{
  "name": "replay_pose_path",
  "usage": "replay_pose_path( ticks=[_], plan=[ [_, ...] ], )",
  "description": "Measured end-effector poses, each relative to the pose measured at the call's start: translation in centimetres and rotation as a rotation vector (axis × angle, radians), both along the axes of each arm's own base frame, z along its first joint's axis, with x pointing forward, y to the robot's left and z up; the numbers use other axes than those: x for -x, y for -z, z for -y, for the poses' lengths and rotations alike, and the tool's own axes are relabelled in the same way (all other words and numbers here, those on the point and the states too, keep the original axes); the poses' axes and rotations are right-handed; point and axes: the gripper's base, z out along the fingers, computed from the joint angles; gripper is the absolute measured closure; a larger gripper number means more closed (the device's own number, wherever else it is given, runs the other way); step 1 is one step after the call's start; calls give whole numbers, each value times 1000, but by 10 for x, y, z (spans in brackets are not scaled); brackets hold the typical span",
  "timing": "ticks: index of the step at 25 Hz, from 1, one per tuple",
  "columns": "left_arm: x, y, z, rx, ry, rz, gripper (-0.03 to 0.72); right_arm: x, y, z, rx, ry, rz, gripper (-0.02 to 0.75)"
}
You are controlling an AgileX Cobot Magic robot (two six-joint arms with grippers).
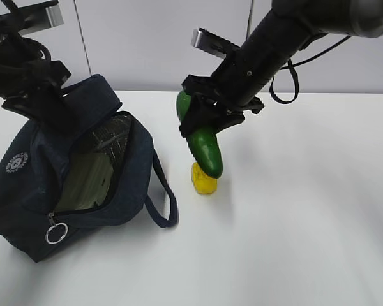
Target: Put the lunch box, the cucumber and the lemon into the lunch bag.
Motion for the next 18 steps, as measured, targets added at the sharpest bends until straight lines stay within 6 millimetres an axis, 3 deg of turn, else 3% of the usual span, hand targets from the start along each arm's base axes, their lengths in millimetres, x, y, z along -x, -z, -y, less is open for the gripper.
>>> replay_pose_path(
  ticks=[7, 18],
  plan=[
    [0, 0, 0, 0, 0, 0, 671, 3, -10, -14, -203, -37, -24, 430],
    [0, 0, 0, 2, 1, 0, 671, 14, 27, -66, -295, -118, -117, 431]
  ],
)
